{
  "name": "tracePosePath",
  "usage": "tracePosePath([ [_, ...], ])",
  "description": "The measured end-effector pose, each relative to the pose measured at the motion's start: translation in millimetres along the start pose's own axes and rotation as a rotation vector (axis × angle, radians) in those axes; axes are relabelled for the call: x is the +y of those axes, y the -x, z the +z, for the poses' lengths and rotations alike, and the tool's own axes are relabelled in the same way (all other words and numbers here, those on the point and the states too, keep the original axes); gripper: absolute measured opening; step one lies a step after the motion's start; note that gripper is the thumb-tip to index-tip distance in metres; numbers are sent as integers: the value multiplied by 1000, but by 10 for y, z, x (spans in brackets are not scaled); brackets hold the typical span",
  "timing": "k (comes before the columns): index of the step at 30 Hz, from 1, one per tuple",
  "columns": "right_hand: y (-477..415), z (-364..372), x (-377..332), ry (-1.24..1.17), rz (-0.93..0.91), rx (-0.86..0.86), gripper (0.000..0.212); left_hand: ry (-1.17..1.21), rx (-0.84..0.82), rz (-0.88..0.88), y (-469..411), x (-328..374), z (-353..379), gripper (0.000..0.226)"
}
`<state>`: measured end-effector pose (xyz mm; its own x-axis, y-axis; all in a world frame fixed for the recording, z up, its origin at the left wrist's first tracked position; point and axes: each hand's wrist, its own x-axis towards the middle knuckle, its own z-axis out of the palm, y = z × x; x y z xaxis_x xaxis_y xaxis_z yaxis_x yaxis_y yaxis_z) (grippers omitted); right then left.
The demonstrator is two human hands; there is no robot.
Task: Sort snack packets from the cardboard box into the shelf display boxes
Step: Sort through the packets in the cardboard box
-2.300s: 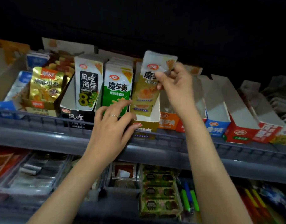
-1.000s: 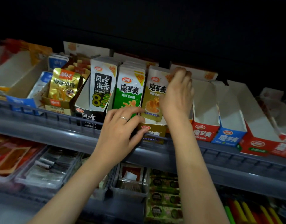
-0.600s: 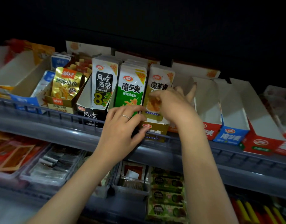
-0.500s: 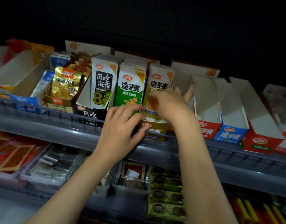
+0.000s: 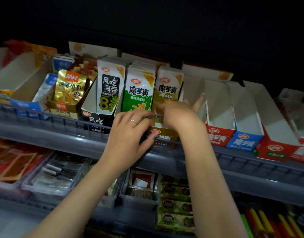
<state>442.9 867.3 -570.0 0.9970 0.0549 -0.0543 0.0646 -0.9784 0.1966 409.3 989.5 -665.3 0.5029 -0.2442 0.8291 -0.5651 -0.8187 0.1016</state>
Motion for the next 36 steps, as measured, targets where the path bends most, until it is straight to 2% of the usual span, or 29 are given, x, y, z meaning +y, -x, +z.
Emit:
tracePosePath([
  [3, 47, -44, 44, -21, -34, -12, 54, -6, 0, 15, 5, -7, 8, 22],
  [5, 112, -107, 88, -85, -58, 1, 62, 6, -9, 31, 7, -26, -4, 23],
  [11, 487, -258, 228, -78, -115, 160, 71, 69, -82, 76, 97, -125, -184, 34],
  [15, 756, -158, 252, -104, -201, 260, 57, 12, -128, 124, 254, -48, -424, 29],
  [17, 869, -40, 223, -142, -265, 377, 45, 19, -181, 175, 403, 30, -548, 26],
  [19, 996, 101, 171, -191, -336, 459, 32, 60, -285, 236, 586, 120, -650, 25],
  [21, 1108, 315, 112, -189, -464, 469, 27, 106, -418, 282, 800, 201, -707, 27],
  [23, 1238, 614, 41, -227, -605, 396, 24, 133, -581, 291, 1054, 249, -745, 28],
  [25, 1381, 1003, -33, -359, -656, 214, 22, 135, -718, 251, 1356, 256, -794, 31],
  [28, 1574, 1788, -107, -423, -581, -99, 21, 141, -893, 126, 1880, 243, -909, 23],
  [32, 1844, 2757, -139, -313, -515, -473, 23, 173, -1068, -23, 2458, 227, -1054, 22],
  [36, 2180, 3476, -241, -310, -478, -720, 24, 197, -1140, -64, 2865, 146, -1143, 23],
])
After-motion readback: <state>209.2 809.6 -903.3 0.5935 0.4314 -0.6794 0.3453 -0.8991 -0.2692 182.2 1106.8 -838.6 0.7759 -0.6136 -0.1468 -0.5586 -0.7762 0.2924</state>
